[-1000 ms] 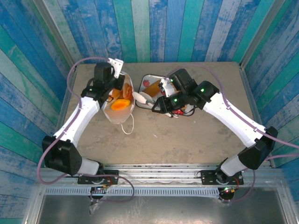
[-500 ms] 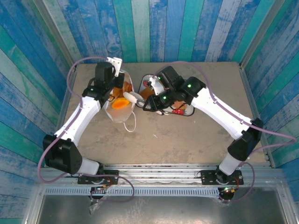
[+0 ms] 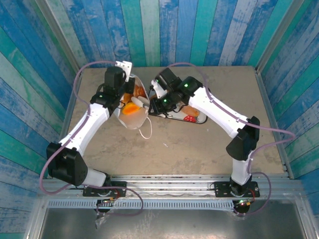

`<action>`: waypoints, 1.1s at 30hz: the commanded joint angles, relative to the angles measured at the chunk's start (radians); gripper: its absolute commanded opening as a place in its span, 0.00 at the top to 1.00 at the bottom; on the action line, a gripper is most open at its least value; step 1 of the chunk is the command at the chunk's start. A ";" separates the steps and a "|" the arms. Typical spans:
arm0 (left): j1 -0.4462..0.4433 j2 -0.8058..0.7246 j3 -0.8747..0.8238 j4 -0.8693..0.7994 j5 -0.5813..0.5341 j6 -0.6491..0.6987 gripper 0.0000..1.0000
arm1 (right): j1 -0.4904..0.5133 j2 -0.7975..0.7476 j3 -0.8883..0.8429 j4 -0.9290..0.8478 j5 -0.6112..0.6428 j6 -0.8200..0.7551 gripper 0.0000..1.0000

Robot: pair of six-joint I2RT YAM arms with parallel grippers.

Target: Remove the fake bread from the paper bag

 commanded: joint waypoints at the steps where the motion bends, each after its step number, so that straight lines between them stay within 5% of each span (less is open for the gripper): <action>1: -0.013 0.023 -0.002 0.056 -0.049 -0.021 0.98 | 0.004 0.050 0.064 -0.065 0.096 -0.004 0.57; 33: -0.033 0.037 -0.001 0.070 0.022 -0.024 0.98 | -0.026 0.325 0.353 -0.107 0.135 0.026 0.47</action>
